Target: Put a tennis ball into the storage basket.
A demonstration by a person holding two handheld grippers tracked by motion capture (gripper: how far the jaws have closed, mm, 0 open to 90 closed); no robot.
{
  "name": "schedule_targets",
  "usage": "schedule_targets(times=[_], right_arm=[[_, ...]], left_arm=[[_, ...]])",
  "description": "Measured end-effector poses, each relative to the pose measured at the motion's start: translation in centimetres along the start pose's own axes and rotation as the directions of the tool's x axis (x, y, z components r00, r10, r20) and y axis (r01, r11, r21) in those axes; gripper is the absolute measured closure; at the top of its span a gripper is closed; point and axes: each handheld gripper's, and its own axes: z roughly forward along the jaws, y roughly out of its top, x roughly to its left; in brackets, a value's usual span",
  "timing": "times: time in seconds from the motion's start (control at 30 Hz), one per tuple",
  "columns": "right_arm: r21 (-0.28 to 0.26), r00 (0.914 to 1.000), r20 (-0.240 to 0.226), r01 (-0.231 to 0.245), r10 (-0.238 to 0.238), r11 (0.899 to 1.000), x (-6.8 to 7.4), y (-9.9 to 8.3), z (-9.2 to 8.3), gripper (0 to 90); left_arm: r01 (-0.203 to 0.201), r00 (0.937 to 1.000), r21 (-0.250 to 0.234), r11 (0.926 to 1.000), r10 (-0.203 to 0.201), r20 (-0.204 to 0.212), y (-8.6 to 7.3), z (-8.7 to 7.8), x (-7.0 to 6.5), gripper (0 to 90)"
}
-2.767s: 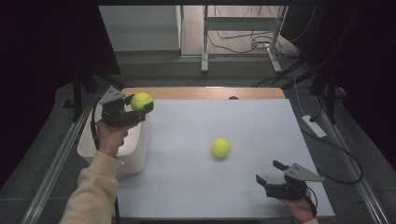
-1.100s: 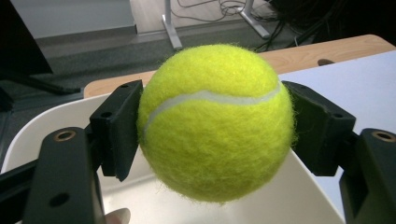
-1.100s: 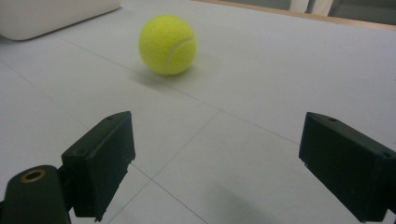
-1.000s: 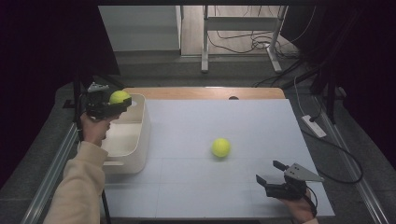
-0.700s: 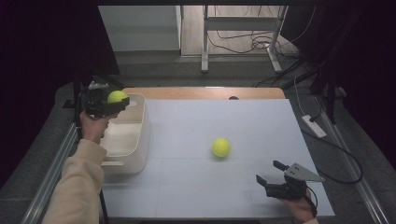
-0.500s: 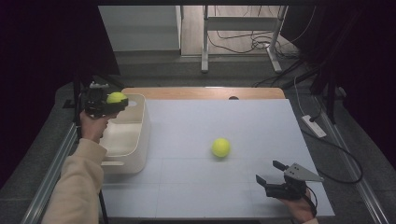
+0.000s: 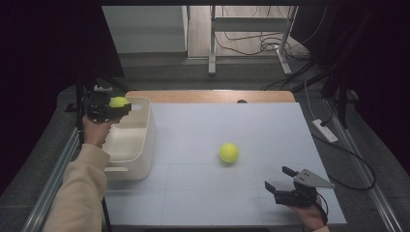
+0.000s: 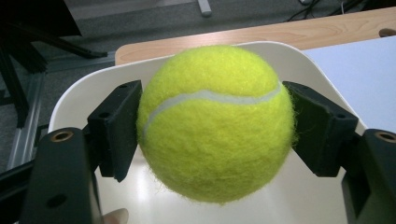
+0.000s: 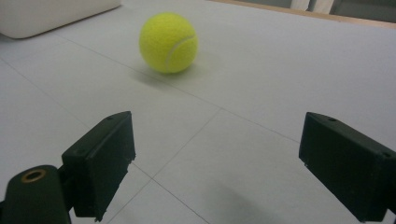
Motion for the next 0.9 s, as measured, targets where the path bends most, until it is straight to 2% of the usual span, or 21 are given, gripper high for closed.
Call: schedule_targets(times=[0.17,0.3,0.33,0.47,0.63,0.67,0.9], right_arm=[[-0.001,1.0,-0.002,-0.002,0.002,1.0,0.0,0.0,0.0,10.9],[0.0,1.0,0.0,-0.001,0.001,1.0,0.0,0.0,0.0,10.9],[0.0,1.0,0.0,-0.001,0.001,1.0,0.0,0.0,0.0,10.9],[-0.003,1.0,-0.002,-0.001,0.001,1.0,0.0,0.0,0.0,10.9],[-0.002,1.0,0.0,-0.002,0.002,1.0,0.0,0.1,0.1,10.9],[-0.002,1.0,0.0,-0.003,0.003,1.0,0.0,0.1,0.1,10.9],[-0.009,1.0,-0.003,-0.009,0.009,1.0,0.0,0.2,0.2,10.9]], left_arm=[[0.009,1.0,-0.025,0.9996,-0.009,-0.003,0.2,-0.4,-0.2,14.1],[-0.003,0.9981,-0.059,0.9982,0.007,0.061,0.3,-1.2,-0.9,10.4],[-0.003,0.9981,-0.059,0.9982,0.007,0.061,0.3,-1.2,-0.9,9.5],[-0.026,0.9932,-0.086,0.9959,0.035,0.111,0.3,-1.9,-1.6,7.9],[-0.043,0.9836,-0.115,0.9924,0.063,0.169,0.1,-2.6,-2.3,7.0],[-0.043,0.9836,-0.115,0.9924,0.063,0.169,0.1,-2.6,-2.3,6.9],[-0.045,0.9617,-0.142,0.9889,0.081,0.262,-0.5,-3.7,-3.2,6.7]])
